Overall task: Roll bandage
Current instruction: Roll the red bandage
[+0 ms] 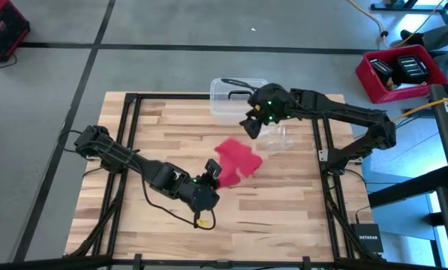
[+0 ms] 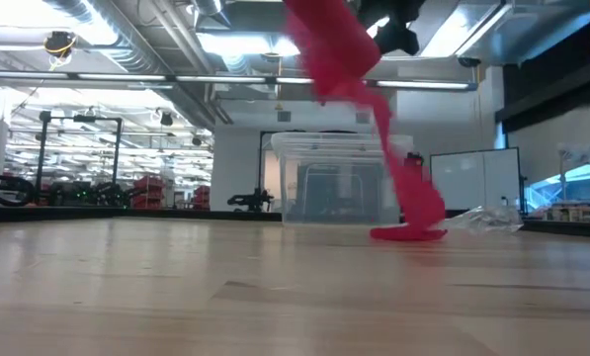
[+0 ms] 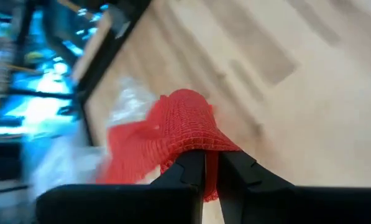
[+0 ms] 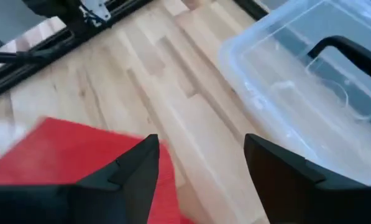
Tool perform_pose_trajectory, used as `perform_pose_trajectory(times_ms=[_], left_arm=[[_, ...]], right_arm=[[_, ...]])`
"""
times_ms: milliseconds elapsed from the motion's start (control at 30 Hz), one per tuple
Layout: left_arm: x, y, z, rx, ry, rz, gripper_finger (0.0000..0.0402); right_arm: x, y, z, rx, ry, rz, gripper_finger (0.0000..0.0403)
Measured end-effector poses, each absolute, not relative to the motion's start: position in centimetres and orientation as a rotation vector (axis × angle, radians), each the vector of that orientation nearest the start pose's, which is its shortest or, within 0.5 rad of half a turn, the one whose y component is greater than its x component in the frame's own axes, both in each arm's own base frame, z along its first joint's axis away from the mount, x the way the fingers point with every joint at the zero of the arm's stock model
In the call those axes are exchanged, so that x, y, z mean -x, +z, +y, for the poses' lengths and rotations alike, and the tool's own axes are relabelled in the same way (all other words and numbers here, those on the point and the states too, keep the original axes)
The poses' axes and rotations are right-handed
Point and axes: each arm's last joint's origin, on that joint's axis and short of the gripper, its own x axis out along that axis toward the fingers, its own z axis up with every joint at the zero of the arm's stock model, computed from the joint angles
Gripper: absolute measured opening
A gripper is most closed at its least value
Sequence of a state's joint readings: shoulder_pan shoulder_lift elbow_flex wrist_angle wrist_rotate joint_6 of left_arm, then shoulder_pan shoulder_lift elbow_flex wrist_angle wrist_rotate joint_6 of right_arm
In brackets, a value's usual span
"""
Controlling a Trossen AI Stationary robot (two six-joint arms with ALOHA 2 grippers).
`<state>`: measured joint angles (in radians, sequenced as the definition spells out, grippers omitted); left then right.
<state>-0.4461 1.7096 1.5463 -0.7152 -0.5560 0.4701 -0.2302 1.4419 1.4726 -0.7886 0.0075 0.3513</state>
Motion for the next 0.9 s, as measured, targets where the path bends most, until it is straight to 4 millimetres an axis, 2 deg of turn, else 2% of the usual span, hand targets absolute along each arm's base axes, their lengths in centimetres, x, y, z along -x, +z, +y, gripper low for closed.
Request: perform_pose_trajectory(times_ms=[200,300,400,500,567,767,900], left_arm=[[-33.8,31.0,-14.7,-0.677,-0.155,0.796,0.0017],[-33.7,29.9,-14.6,-0.614,-0.154,0.821,0.0017],[-33.6,28.7,-14.5,-0.601,-0.149,0.845,0.0017],[-33.7,28.7,-14.6,-0.599,-0.149,0.81,0.0017],[-33.6,29.7,-14.5,-0.605,-0.149,0.742,0.0017],[-32.0,35.2,-13.7,-0.632,-0.045,0.479,0.0017],[-30.5,38.4,-12.7,-0.606,0.013,0.343,0.0017]], right_arm=[[-30.1,35.0,-7.1,-0.353,-0.338,0.804,0.0237],[-30.1,34.3,-7.0,-0.324,-0.324,0.872,0.0237],[-29.7,34.1,-5.9,-0.275,-0.279,0.934,0.0237],[-29.0,34.4,-4.1,-0.18,-0.215,0.962,0.0237],[-28.3,34.6,-2.9,-0.126,-0.161,0.931,0.0237],[-25.1,33.7,0.6,-0.094,-0.037,0.779,0.0237],[-22.4,32.0,2.4,-0.082,0.043,0.63,0.0237]])
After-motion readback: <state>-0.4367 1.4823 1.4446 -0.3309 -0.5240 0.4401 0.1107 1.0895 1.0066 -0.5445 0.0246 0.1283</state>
